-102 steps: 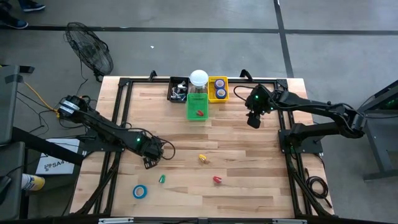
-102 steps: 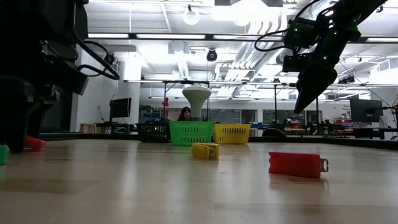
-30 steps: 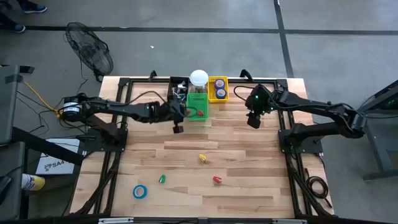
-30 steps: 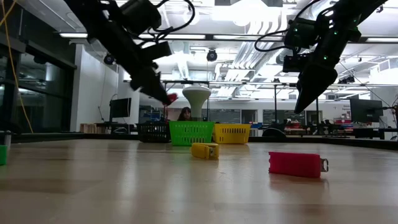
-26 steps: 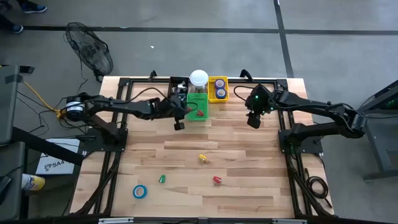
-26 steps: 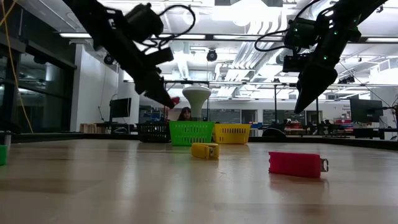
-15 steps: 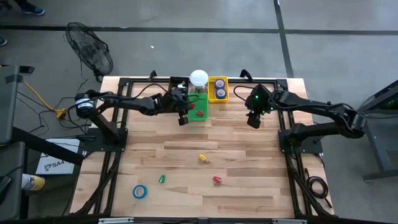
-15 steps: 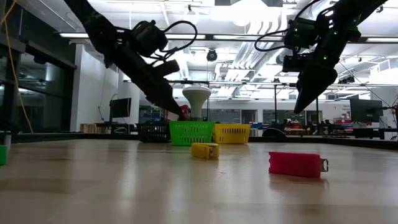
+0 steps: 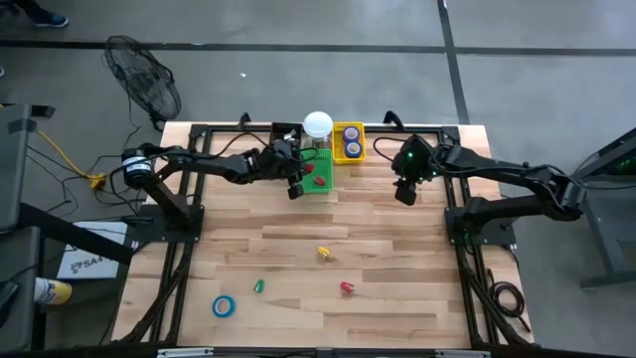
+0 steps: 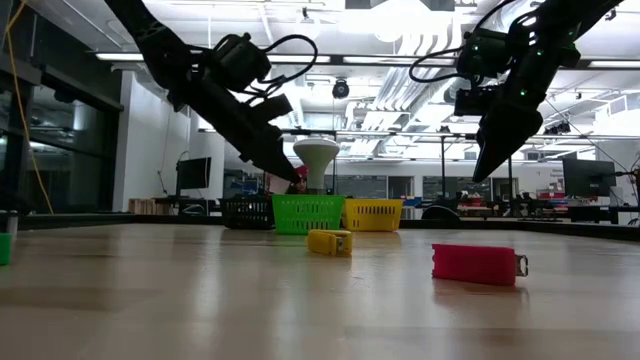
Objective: Pick and place Stapler, Stapler remover, tape
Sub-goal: Put the left red stapler into the green bin, then put the yellow stapler into the green bin
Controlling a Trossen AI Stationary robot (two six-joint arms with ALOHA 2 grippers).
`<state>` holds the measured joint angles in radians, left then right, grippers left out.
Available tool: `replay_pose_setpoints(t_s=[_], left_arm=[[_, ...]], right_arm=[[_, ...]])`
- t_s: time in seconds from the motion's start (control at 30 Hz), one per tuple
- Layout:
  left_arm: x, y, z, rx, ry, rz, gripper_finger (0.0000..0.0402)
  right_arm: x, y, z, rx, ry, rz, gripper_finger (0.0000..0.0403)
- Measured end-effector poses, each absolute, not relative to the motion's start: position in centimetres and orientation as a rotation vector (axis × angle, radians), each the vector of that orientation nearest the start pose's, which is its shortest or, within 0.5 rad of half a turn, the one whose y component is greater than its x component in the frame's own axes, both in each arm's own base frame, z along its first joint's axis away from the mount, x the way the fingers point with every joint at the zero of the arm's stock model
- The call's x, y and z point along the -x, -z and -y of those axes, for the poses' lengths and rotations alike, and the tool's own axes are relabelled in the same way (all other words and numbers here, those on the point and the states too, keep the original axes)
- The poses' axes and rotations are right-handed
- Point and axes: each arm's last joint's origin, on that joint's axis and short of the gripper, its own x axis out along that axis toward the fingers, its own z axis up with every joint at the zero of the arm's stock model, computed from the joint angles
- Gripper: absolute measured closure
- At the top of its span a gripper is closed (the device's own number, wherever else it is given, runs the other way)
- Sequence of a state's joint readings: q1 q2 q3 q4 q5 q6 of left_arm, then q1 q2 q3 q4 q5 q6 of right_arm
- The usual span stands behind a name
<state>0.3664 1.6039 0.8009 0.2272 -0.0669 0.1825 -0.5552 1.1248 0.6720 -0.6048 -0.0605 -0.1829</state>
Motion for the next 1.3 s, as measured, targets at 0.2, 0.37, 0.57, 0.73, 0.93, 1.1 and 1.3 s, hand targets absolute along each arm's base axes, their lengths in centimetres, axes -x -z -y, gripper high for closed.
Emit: replay_pose_setpoints(t_s=[0.2, 0.37, 0.57, 0.73, 0.93, 1.1, 1.3], left_arm=[[-30.1, -18.0, -11.8, -0.094, -0.364, -0.609, 0.0321], [-30.1, -18.0, -11.7, -0.107, -0.354, -0.611, 0.0299], [-30.2, -18.0, -11.7, -0.128, -0.321, -0.612, 0.0265], [-30.1, -18.2, -11.7, -0.187, -0.302, -0.616, 0.025], [-30.1, -19.6, -11.6, -0.268, -0.282, -0.603, 0.0248], [-29.7, -20.5, -11.4, -0.295, -0.238, -0.627, 0.0247], [-29.4, -20.5, -11.2, -0.304, -0.227, -0.664, 0.0247]], right_arm=[[-17.1, -20.4, 10.4, -0.16, 0.352, -1.05, 0.0238], [-17.1, -20.4, 10.4, -0.16, 0.352, -1.05, 0.0238], [-17.1, -20.4, 10.4, -0.16, 0.352, -1.05, 0.0238], [-17.1, -20.4, 10.4, -0.162, 0.348, -1.049, 0.0238], [-17.1, -20.4, 10.3, -0.174, 0.334, -1.043, 0.0238], [-17.2, -20.4, 10.3, -0.204, 0.321, -1.033, 0.0238], [-17.4, -20.5, 9.9, -0.22, 0.27, -1.017, 0.0238]])
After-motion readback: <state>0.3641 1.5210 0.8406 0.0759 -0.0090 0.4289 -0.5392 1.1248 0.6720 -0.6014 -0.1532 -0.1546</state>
